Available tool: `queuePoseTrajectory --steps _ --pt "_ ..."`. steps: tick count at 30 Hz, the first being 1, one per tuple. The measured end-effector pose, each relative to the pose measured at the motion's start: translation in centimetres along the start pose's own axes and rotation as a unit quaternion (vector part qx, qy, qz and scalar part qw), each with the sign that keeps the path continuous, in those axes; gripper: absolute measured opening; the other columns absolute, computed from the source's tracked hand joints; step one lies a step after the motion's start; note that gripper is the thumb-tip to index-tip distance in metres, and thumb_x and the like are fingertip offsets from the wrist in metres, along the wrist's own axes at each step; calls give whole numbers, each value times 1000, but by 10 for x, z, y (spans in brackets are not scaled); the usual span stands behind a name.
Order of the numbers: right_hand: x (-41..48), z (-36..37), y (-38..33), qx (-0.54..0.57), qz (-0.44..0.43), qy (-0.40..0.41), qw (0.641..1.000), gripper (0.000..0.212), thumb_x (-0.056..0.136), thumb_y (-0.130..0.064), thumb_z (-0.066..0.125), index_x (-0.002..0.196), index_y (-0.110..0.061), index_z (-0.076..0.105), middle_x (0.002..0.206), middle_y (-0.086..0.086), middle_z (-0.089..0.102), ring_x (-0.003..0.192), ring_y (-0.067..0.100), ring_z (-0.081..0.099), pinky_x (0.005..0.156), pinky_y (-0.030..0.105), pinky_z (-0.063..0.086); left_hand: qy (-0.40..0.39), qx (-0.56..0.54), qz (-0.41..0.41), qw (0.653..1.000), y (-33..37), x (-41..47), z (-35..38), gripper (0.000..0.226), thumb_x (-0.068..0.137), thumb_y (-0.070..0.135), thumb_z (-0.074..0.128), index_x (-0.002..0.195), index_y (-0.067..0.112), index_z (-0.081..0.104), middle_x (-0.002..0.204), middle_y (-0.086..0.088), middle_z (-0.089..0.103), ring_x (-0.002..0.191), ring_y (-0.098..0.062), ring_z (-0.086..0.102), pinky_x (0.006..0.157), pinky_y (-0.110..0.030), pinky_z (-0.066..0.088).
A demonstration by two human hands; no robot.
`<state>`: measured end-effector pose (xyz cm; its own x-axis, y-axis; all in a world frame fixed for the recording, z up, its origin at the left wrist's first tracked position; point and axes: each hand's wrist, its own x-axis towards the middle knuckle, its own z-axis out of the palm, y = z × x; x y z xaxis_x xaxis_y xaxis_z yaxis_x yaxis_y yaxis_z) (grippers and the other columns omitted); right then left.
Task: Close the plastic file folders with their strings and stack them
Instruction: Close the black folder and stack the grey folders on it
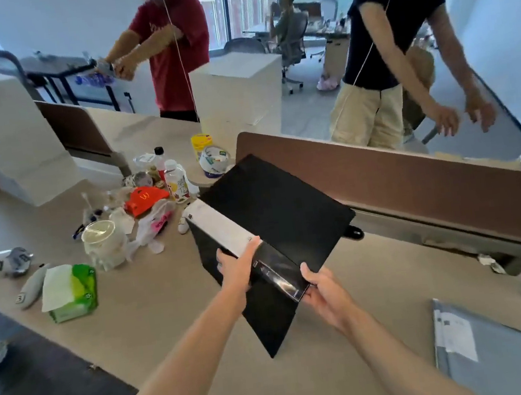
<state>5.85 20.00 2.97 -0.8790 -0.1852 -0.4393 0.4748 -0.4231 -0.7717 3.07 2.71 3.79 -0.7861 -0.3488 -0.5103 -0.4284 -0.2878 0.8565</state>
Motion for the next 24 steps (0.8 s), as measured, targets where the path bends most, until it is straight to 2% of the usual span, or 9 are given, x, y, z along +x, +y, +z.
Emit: queuePoseTrajectory --steps 3,6,9,11,13,17,19,22,24 --pt "-18 -4 -9 -65 -18 -32 997 13 96 -12 52 108 -8 52 98 9 72 77 18 73 61 33 60 7 -112 8 994 2 -20 4 75 70 27 80 129 11 36 115 -13 62 88 -25 64 78 -39 56" --pt "-25 -13 -15 -159 -26 0 987 20 92 -16 58 109 -6 53 101 7 71 84 19 71 72 36 61 -3 -159 -3 987 1 -34 5 46 80 3 68 120 3 44 90 -12 61 72 -22 61 66 -36 55" --pt "-24 -21 -17 -276 -73 104 953 25 82 -27 66 105 -22 56 101 1 72 89 21 70 86 45 57 -9 -179 -4 984 -2 -35 8 39 82 -5 63 113 6 41 93 -13 59 79 -24 61 84 -44 54" --pt "-24 -25 -19 -323 -111 195 919 40 77 -34 68 112 -25 51 95 -1 69 88 24 68 87 47 55 -19 -178 3 984 -5 -30 4 38 81 -9 60 111 7 42 97 -14 59 80 -25 61 74 -41 54" --pt "-25 -28 -23 -360 -145 270 881 56 78 -35 69 126 -16 45 109 3 62 103 25 61 94 42 49 -43 -163 20 985 -6 -23 -4 39 80 -12 56 112 7 45 101 -15 61 81 -25 61 67 -37 51" --pt "-22 -33 -32 -434 -194 331 815 71 80 -46 65 136 -10 39 137 12 44 131 27 38 108 41 34 -128 -128 36 983 -3 3 -27 43 85 -10 51 125 5 51 123 -16 64 110 -37 62 97 -52 48" --pt "-12 -32 -35 -446 -169 328 815 70 82 -55 58 137 -14 40 139 7 46 131 25 41 107 41 35 -164 -110 33 980 0 18 -38 36 92 -1 50 127 7 52 125 -17 63 113 -37 60 101 -53 46" --pt "2 -24 -36 -427 -120 274 854 48 83 -59 53 113 -23 60 116 -4 65 105 17 61 93 38 48 -175 -81 36 981 4 37 -50 31 95 14 52 126 6 52 123 -18 64 107 -34 62 98 -49 49" --pt "13 -14 -30 -408 -112 237 875 37 84 -52 57 106 -23 63 106 -6 69 94 11 65 87 36 52 -186 -34 43 981 5 50 -56 31 95 22 55 123 10 55 119 -14 67 106 -30 65 96 -46 51"
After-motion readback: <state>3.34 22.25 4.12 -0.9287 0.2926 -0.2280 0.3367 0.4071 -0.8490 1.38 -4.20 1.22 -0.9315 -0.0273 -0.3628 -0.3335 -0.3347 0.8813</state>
